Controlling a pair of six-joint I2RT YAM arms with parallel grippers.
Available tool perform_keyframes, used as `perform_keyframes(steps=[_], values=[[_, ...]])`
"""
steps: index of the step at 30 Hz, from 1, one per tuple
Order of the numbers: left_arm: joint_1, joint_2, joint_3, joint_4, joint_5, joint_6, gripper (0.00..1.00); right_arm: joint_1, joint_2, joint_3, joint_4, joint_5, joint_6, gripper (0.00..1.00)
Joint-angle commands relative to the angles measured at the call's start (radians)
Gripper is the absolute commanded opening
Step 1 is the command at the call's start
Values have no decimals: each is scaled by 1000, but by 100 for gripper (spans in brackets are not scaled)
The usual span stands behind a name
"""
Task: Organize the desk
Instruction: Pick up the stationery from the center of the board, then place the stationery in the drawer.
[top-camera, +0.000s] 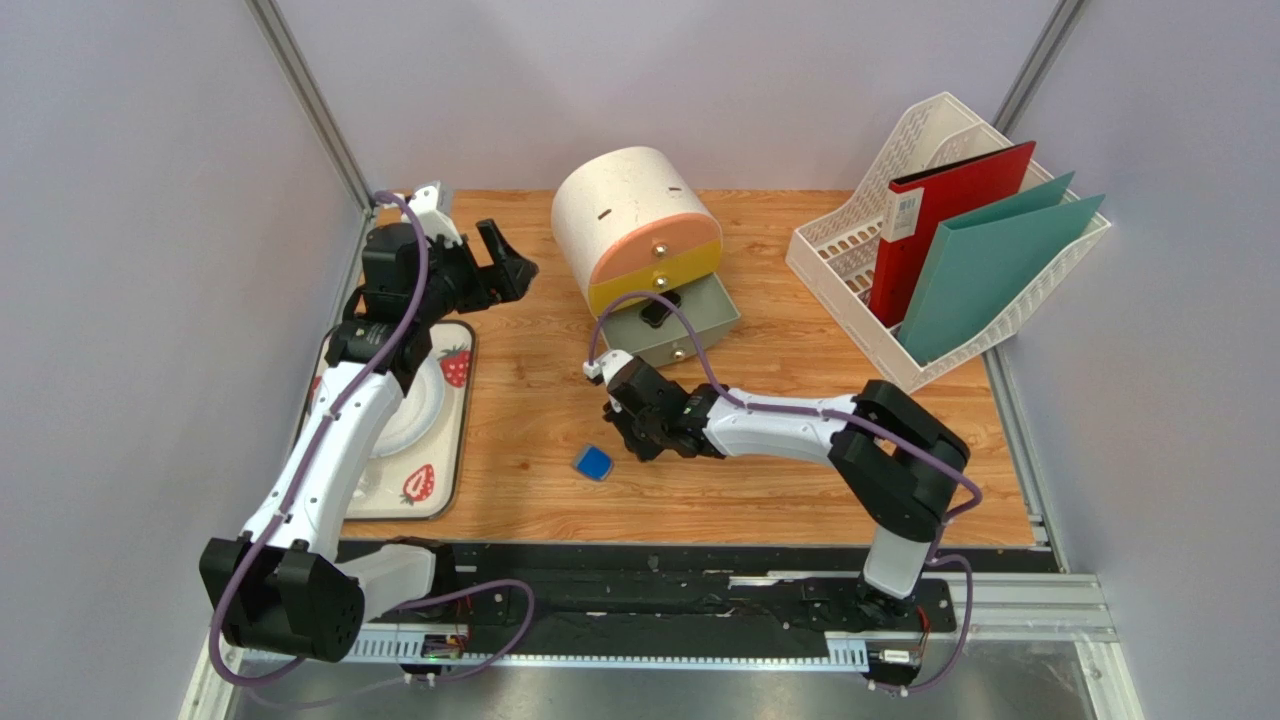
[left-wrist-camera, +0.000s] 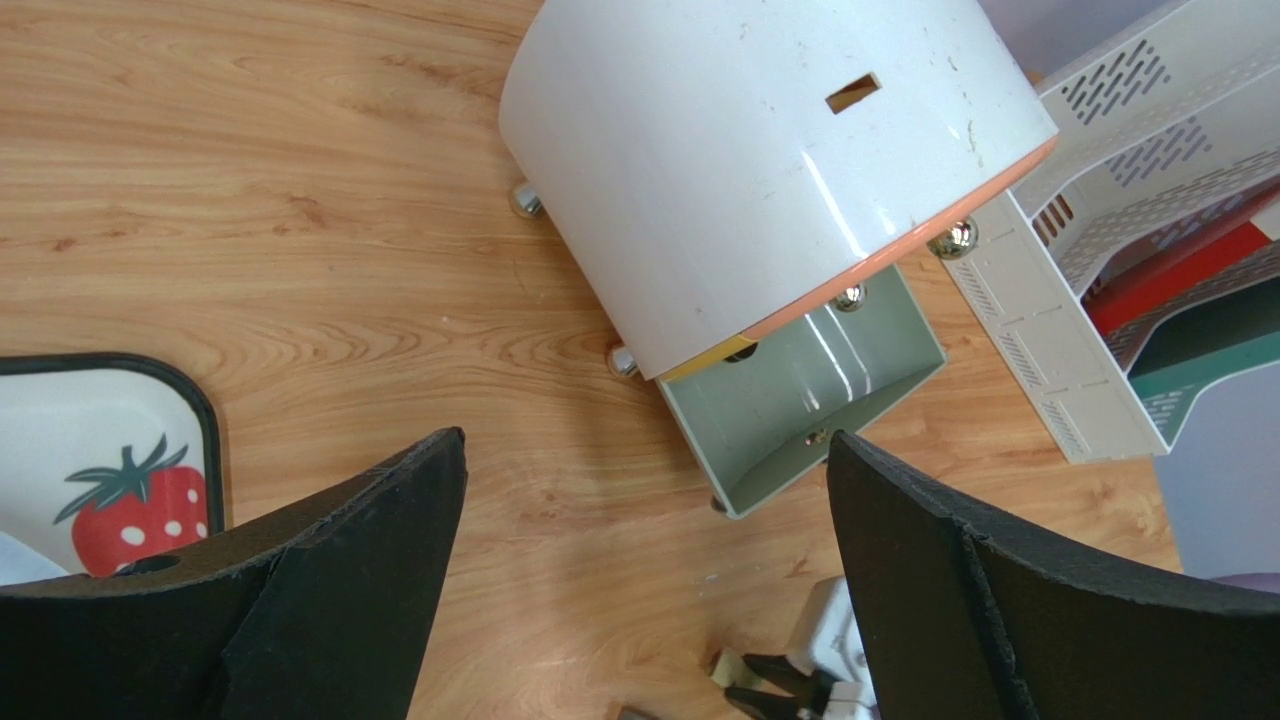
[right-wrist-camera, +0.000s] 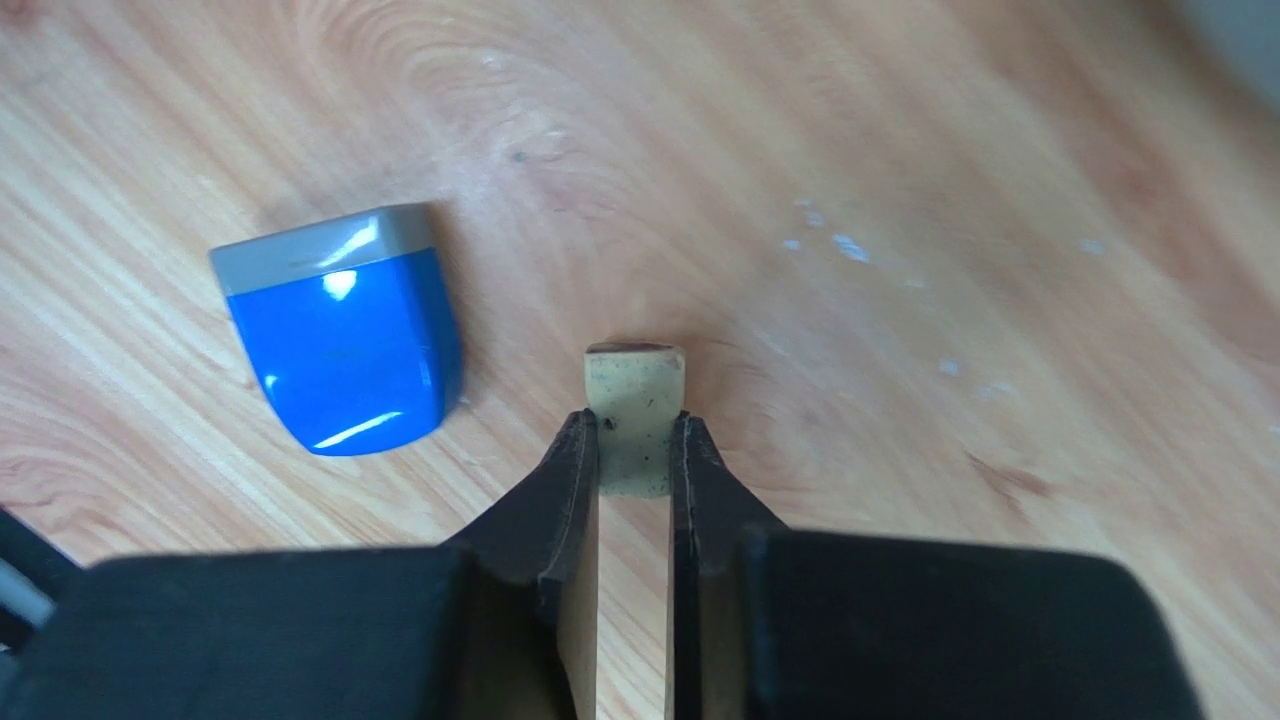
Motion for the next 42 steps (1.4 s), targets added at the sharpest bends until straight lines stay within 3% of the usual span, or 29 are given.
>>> perform_keyframes(steps=[1,5,11,21,24,25,27,29,34,39,42], values=[[6,-20,1,27,13,1,98,-11,-171,29,-9,173,-23,4],[6,-19,3,35,21,-6,98,-131,-239,99,-10,212,6,5],[6,-6,1,48,38,-16,98,-265,-159,263,-15,142,19,6],[6,7,3,59,47,-11,98,-317,26,385,-52,123,78,11],[6,7,0,61,49,-11,98,-319,54,385,-38,112,93,17],[6,9,0,61,50,-11,98,-317,60,388,-36,111,95,25],[6,6,3,58,50,-10,98,-317,53,373,-29,103,98,31],[6,0,3,53,47,-7,98,-317,34,357,-1,92,98,49],[8,-12,14,35,36,1,98,-313,-59,307,-9,53,78,67],[8,-34,15,29,26,3,98,-259,-199,184,14,36,38,68],[9,-39,24,13,13,7,98,-224,-256,135,-3,-110,9,68]])
